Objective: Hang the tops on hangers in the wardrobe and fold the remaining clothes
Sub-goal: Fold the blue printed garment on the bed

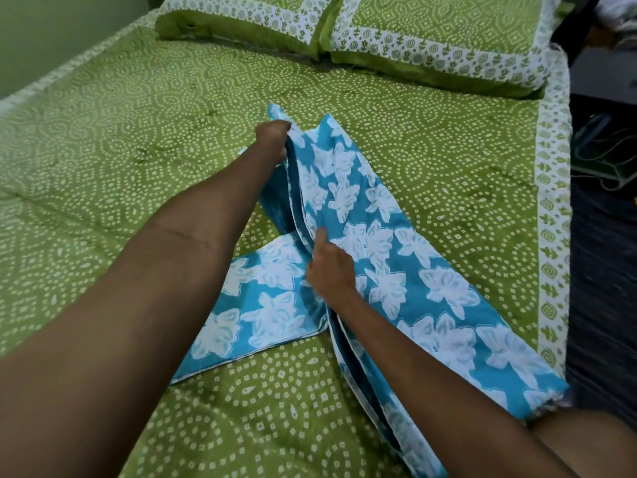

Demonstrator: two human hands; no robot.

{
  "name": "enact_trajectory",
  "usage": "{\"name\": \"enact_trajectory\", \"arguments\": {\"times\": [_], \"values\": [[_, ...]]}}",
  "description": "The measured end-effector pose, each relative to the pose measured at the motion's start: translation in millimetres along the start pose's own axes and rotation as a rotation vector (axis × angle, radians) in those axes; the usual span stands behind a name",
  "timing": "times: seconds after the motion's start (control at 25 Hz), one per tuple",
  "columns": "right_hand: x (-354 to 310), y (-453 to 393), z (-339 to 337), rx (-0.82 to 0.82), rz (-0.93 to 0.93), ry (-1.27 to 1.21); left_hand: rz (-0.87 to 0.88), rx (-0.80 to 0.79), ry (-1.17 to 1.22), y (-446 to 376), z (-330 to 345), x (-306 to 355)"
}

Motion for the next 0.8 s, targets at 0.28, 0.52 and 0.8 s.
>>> {"name": "enact_trajectory", "arguments": {"times": [0.28, 0.52, 0.8], "values": [[13, 32, -112, 0.746, -0.109, -0.459, 0.102, -0.291, 0.310, 12, 48, 51], [6, 52, 15, 0.077, -0.188, 0.188, -0.173, -0.147, -0.162, -42, -45, -70], [20, 50, 23, -0.113, -0.172, -0.100, 0.036, 0.070, -0.378, -75, -79, -66]]}}
Point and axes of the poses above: each hand's wrist, its own y-axis away from the middle knuckle, its own z-axis out of the palm, x = y × z, the point moved 8 cm from there along -y, towards the middle knuckle, and after that the axes turned 6 degrees about -y, right-handed, at the moved point
